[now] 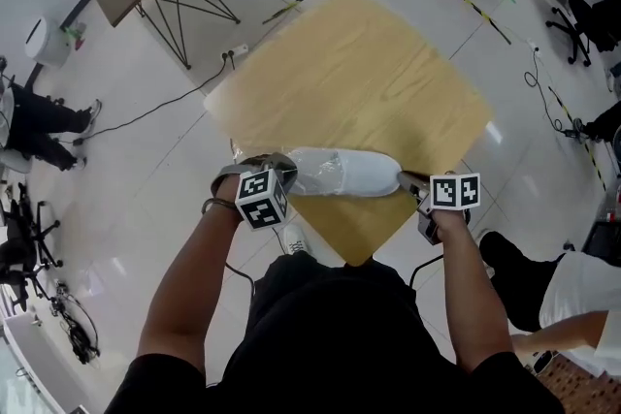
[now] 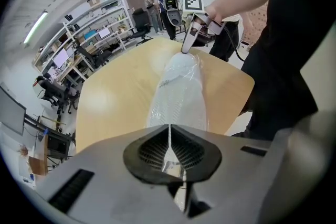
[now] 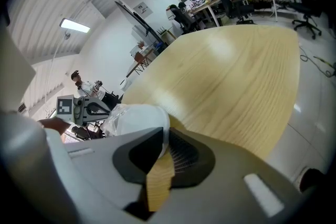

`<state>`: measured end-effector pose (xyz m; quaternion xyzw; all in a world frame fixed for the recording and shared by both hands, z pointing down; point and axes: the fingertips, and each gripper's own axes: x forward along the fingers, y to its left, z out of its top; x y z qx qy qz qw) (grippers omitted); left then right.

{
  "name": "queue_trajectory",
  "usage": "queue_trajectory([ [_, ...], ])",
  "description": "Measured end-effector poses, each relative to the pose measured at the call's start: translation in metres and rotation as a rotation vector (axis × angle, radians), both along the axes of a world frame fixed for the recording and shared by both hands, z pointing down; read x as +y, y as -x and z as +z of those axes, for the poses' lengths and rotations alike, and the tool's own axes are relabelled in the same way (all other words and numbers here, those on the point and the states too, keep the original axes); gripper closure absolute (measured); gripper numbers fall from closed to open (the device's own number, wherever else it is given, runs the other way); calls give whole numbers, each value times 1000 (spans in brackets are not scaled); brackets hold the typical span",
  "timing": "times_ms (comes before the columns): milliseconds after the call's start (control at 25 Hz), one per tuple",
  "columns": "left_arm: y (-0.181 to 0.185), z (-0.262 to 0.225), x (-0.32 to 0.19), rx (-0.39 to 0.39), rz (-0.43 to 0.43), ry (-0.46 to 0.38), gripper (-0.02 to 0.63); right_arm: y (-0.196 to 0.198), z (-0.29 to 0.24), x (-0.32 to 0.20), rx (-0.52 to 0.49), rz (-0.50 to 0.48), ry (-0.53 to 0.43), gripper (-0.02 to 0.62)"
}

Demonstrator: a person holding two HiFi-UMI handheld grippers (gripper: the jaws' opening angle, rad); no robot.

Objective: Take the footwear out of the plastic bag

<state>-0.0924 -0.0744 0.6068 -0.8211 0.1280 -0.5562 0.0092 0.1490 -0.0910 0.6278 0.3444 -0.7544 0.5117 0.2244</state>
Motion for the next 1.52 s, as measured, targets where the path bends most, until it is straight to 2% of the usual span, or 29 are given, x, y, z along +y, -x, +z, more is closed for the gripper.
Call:
queue_trajectory([
  [1520, 56, 6, 0, -103, -29, -40, 597, -7, 3, 3, 23, 17, -7, 560],
])
